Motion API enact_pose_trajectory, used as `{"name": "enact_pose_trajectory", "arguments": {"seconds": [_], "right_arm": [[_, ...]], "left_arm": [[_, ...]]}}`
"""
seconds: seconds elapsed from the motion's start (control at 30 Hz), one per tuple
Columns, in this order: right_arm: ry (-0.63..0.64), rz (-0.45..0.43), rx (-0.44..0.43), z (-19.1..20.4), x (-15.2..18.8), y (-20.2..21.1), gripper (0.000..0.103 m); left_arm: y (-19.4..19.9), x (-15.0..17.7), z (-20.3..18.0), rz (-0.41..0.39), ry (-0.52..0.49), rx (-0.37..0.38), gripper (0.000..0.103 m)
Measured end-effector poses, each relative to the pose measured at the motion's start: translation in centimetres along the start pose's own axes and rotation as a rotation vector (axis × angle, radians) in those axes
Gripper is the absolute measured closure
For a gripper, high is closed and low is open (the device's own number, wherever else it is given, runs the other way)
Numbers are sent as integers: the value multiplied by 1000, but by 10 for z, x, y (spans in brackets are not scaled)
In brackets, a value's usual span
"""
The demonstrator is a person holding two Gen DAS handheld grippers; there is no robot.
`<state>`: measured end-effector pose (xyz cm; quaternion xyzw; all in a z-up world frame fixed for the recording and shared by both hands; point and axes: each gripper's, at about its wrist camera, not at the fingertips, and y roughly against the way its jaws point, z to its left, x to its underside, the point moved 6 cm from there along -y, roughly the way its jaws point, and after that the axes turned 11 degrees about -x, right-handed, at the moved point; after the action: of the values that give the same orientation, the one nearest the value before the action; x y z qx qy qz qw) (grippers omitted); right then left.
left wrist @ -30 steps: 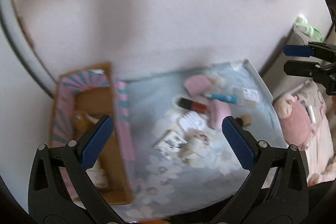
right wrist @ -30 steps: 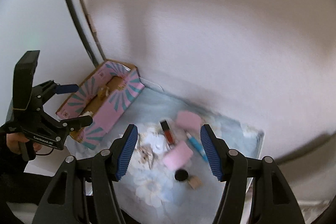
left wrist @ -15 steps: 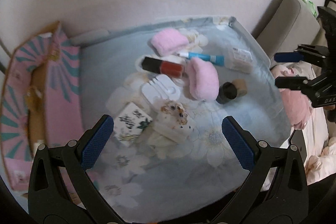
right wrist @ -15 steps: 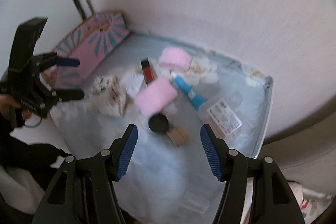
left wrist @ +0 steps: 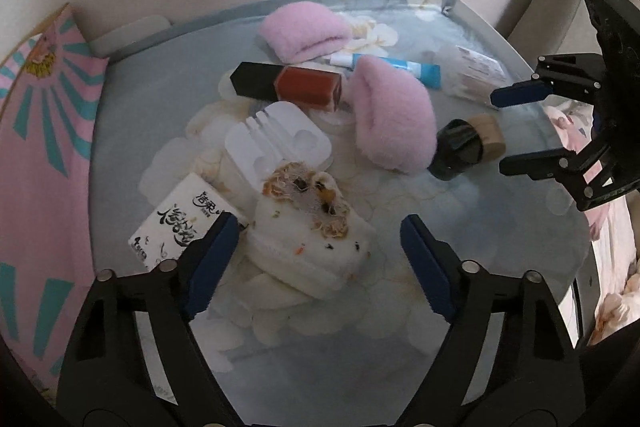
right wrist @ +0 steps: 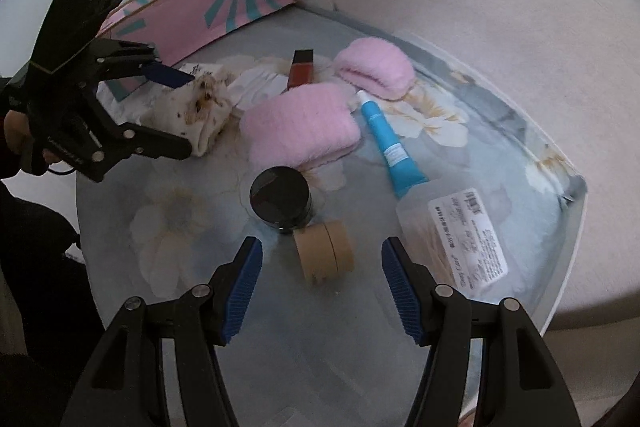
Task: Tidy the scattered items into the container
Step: 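Grasp the tan tape roll with the right tool while the left tool grasps a white cloth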
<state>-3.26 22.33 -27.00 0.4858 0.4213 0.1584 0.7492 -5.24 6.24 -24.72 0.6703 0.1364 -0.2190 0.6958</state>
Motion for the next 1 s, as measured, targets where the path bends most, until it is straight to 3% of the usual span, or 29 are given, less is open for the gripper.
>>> {"name": "enact_pose_trajectory", "arguments": {"seconds": [0.13, 0.23, 0.27, 0.33, 0.4, 0.43, 0.67, 1.0], "right_arm": [[26, -5, -11, -2, -1, -4, 46], [41, 0, -25, -2, -1, -8, 55], [48, 2, -29, -1, -1, -9, 57], [59, 12, -30, 0, 0, -13, 70], [64, 18, -35, 2, 2, -14, 75], [65, 16, -36, 2, 2, -15, 77], [40, -7, -33, 5, 4, -5, 77], [7, -42, -11, 7, -10, 29, 77]], "left_arm": [[-2, -3, 1, -18, 0, -11, 24], [-3, -3, 1, -18, -8, -19, 28], [-3, -3, 1, -19, -10, -18, 32], [-4, -2, 0, -10, -14, -13, 37], [-5, 0, -2, 2, -21, -6, 55], [-7, 2, -2, 16, -23, -6, 57], [-5, 4, 4, 8, 15, 0, 72], [26, -3, 9, -7, 45, 20, 76]]}}
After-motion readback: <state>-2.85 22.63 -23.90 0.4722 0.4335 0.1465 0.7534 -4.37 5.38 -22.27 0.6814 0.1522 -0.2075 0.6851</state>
